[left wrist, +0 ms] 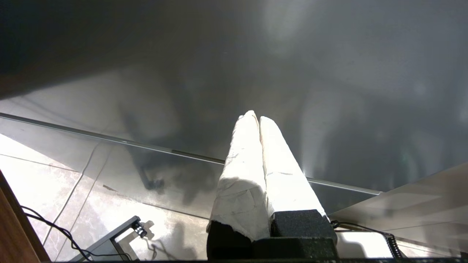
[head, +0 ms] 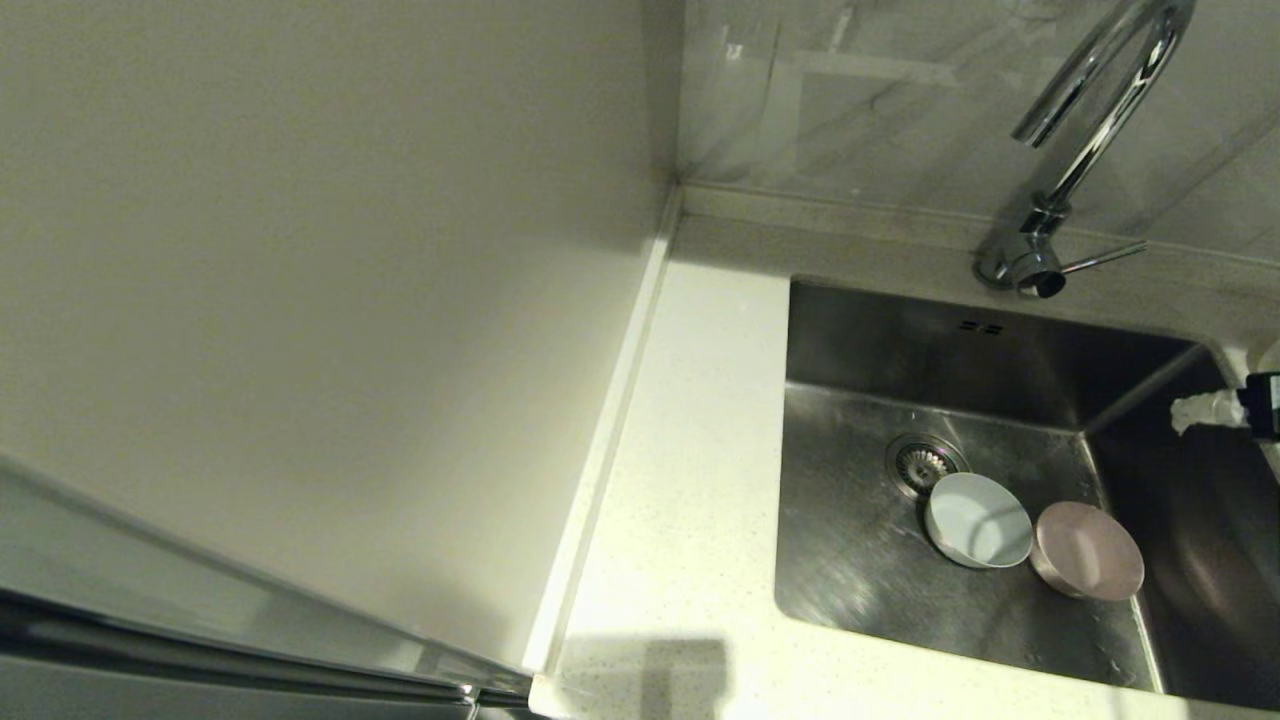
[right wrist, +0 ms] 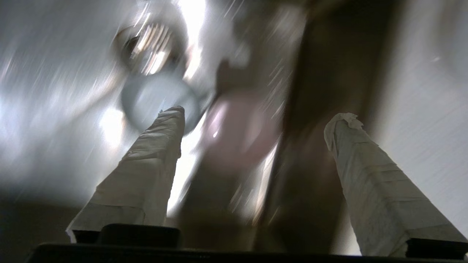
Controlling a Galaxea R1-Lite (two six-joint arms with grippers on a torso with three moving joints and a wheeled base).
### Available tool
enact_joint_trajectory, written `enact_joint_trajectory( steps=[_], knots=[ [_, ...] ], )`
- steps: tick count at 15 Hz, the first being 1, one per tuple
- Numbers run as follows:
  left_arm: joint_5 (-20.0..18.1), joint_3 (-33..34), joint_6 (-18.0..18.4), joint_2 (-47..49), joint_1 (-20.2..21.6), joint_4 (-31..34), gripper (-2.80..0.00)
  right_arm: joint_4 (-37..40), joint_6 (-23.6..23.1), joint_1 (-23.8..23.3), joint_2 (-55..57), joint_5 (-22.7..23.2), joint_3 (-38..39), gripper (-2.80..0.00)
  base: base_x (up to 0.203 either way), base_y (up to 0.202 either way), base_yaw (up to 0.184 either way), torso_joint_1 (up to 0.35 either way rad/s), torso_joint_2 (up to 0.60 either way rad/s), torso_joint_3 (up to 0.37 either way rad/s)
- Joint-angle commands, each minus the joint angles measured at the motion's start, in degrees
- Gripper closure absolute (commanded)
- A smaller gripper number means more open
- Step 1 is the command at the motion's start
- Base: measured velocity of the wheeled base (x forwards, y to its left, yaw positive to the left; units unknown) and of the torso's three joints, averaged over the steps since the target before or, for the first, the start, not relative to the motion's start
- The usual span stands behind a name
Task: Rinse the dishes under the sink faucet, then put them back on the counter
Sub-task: Put a bowl back to the table from the sink
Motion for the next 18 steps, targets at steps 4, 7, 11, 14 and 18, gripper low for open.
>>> enact_joint_trajectory(
  steps=[4, 7, 11, 14, 18],
  knots=[
    [0.03, 0.0, -0.03, -0.26, -0.02, 0.01, 0.0, 14.0, 3.9, 6.51, -1.5, -10.63, 6.56, -2.8, 0.0, 0.0, 0.0, 0.0, 0.0, 0.0],
    [0.03, 0.0, -0.03, -0.18, 0.02, 0.01, 0.0, 13.87, 10.77, 10.65, 3.56, -14.61, 6.68, -2.8, 0.0, 0.0, 0.0, 0.0, 0.0, 0.0],
    [0.04, 0.0, 0.03, -0.18, 0.01, 0.01, 0.0, 9.48, 21.84, 16.6, 11.82, -17.48, 5.86, -2.8, 0.0, 0.0, 0.0, 0.0, 0.0, 0.0],
    [0.03, 0.0, -0.03, -0.26, -0.06, 0.01, 0.0, -1.26, 24.99, 17.98, 18.84, -17.65, 5.65, -2.8, 0.0, 0.0, 0.0, 0.0, 0.0, 0.0],
    [0.03, 0.0, -0.03, -0.18, 0.02, 0.01, 0.0, -7.77, 26.8, 17.85, 26.23, -20.39, 0.59, -2.8, 0.0, 0.0, 0.0, 0.0, 0.0, 0.0]
  ],
)
